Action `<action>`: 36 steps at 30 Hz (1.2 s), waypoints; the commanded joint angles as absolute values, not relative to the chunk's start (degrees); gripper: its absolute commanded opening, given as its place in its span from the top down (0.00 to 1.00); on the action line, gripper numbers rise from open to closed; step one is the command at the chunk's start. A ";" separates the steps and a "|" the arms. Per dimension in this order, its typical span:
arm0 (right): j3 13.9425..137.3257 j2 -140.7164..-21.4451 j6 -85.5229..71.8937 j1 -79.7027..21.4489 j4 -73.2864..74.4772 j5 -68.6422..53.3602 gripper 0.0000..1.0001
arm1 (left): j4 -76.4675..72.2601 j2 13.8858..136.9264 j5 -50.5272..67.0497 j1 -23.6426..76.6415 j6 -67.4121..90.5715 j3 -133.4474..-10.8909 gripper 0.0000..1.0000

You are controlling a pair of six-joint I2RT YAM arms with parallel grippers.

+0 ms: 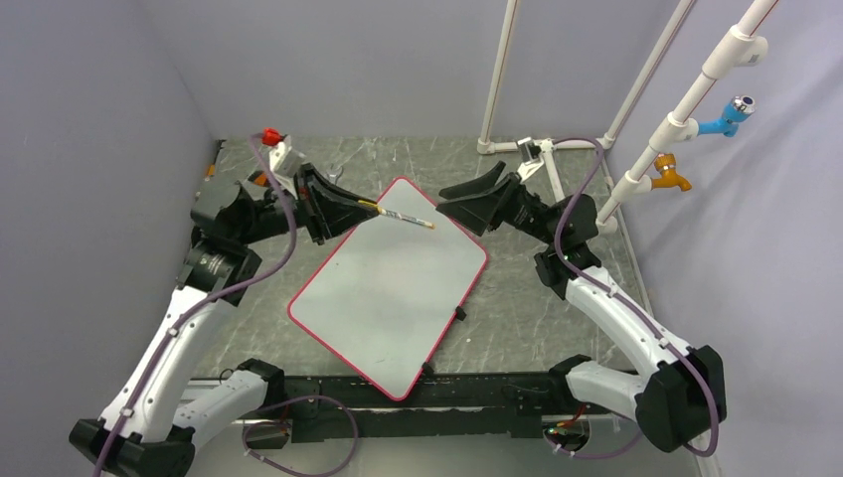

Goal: Write a sentence on the whiteboard
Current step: Pass from the right arm to the left, then open the pen cap from the whiteboard marker.

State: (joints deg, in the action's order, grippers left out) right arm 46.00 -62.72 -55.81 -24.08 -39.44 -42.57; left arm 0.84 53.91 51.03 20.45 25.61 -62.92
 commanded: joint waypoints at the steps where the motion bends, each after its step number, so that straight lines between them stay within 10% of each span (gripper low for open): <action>1: 46.99 -64.78 -66.04 -23.82 -57.20 -44.29 0.02 | -3.85 51.68 48.88 20.57 30.33 -66.31 1.00; 10: 47.85 -72.02 -81.03 -24.27 -77.57 -44.57 0.06 | -8.88 51.56 46.96 20.57 35.90 -67.35 1.00; 31: 54.95 -75.09 -73.09 -33.91 -72.17 -43.86 0.10 | -15.21 48.73 44.87 20.56 41.28 -64.61 1.00; 36: 56.38 -75.36 -70.59 -35.86 -69.20 -43.74 0.23 | -15.39 48.01 44.73 20.57 41.40 -64.57 1.00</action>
